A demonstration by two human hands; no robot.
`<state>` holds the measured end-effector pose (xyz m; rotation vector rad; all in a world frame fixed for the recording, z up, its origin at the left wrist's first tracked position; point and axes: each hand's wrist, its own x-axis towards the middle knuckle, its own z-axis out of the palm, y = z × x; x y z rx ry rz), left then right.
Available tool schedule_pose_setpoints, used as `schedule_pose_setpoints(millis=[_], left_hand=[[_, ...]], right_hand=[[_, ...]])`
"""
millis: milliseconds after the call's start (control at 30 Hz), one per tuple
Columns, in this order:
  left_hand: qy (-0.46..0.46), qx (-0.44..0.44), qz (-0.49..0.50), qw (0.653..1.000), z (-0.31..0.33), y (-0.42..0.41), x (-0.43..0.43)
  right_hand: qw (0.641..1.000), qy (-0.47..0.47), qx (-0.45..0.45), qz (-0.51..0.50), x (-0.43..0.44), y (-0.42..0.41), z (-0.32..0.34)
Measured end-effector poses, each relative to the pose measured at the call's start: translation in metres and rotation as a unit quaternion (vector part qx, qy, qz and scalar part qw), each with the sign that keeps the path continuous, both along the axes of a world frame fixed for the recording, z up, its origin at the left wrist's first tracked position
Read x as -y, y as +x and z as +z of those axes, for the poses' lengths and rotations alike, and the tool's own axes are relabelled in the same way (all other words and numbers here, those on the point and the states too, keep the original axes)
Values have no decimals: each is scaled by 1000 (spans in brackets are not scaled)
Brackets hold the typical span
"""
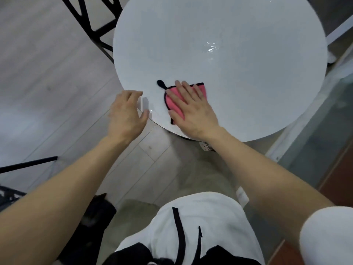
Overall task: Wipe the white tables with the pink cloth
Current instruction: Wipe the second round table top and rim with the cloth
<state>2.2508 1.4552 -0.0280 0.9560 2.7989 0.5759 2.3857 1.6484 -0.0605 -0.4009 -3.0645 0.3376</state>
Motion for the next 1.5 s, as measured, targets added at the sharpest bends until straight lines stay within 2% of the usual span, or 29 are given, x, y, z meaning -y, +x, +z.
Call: schedule_pose_setpoints(millis=[100, 167, 233, 267, 300, 400, 433, 500, 567, 700, 767, 833, 1000, 1067, 1167, 1233, 1333, 1433, 1500], left_hand=[[-46, 24, -36, 998, -5, -1, -5], [-55, 23, -42, 997, -8, -1, -5], [-63, 24, -52, 996, -8, -7, -3], [-74, 28, -59, 995, -8, -10, -2], [-86, 33, -67, 993, -8, -14, 0], [-118, 56, -97, 987, -3, -25, 4], [-129, 65, -106, 984, 1, -27, 6], [-153, 77, -121, 978, 6, -29, 9], [-167, 86, -120, 975, 9, -27, 10], [-164, 80, -126, 975, 6, -20, 14], [-150, 62, -137, 977, 2, -23, 18], [-138, 55, -129, 980, 1, -28, 22], [-131, 39, -77, 988, 4, -35, 38], [-138, 33, -67, 988, 7, -31, 40], [-137, -2, -76, 988, 6, -23, 29], [-123, -26, -96, 987, 4, -14, 14], [-100, -34, -164, 981, 6, 5, -19], [-117, -26, -254, 960, 14, 27, -53], [-127, -19, -292, 948, 20, 39, -75]], right_hand=[[992, 21, 19, -121, -56, 69, 1], [969, 23, 44, -243, -80, 90, 3], [928, 28, 44, -370, -71, 60, 6], [918, 27, 41, -393, -52, 33, 7], [929, 19, 38, -369, -27, 2, 7], [989, -1, 27, -146, 56, -63, 3], [995, -5, 24, -95, 71, -63, 3], [999, -3, 4, -54, 69, -35, -2], [998, 5, -6, -61, 47, 14, -7], [982, 24, 50, -180, -7, 106, -2], [963, 36, 63, -258, -6, 106, 0], [947, 37, 61, -313, 21, 63, 2], [988, -2, 32, -149, 108, -88, 5], [994, -4, 23, -108, 107, -94, 2], [1000, -3, -10, -28, 73, -35, -5], [998, 3, -10, -58, 39, 22, -8], [984, 22, 26, -176, -30, 106, -9], [946, 19, 73, -315, -105, 144, 0], [911, 15, 69, -407, -118, 125, 1]])
